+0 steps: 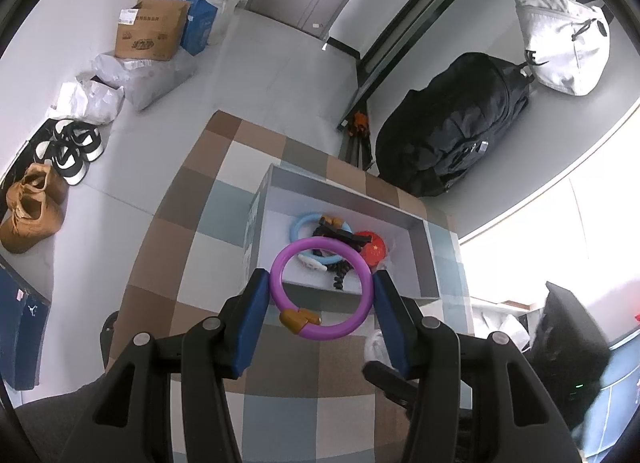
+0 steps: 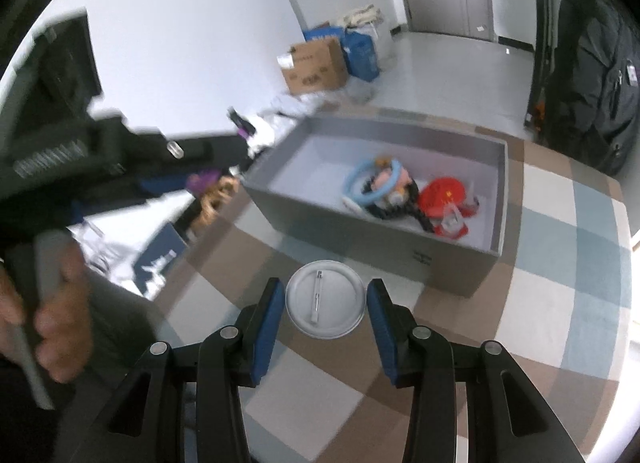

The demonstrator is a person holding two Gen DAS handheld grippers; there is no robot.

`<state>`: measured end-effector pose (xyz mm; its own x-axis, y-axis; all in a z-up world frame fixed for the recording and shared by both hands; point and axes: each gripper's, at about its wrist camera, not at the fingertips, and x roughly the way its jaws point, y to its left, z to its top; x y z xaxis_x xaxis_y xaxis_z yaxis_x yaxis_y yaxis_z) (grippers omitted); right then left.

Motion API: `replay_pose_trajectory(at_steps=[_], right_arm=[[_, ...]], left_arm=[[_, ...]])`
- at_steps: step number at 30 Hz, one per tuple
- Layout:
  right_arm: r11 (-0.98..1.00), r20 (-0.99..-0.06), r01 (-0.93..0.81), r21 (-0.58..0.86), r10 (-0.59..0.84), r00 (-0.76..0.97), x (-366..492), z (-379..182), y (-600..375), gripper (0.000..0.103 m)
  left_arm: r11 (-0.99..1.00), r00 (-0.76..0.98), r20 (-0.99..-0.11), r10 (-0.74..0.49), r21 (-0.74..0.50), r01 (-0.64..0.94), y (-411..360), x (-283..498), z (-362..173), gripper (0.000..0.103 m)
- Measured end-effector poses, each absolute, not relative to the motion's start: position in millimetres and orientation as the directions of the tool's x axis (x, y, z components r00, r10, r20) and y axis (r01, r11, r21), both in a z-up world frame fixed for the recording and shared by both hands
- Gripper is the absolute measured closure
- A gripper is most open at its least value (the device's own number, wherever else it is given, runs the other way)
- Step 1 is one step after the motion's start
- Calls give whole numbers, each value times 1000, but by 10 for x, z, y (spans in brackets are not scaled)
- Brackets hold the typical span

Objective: Organize jewelry
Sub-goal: 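Carry purple ring and white disc into the grey box and open both tools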

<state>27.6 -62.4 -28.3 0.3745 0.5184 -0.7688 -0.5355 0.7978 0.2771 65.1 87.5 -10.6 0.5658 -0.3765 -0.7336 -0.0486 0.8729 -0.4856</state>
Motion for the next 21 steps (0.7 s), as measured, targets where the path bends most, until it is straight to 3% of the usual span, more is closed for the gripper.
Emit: replay_pose_trajectory(at_steps=[12, 21], right_arm=[[759, -657, -521, 390, 626, 420, 433, 138, -707, 61], [769, -640, -469, 435, 630, 439, 721, 166, -867, 61]], left_arm=[[892, 599, -724, -341, -451, -39, 792, 730, -43, 56], [885, 582, -733, -351, -464, -50, 719, 911, -88, 56]])
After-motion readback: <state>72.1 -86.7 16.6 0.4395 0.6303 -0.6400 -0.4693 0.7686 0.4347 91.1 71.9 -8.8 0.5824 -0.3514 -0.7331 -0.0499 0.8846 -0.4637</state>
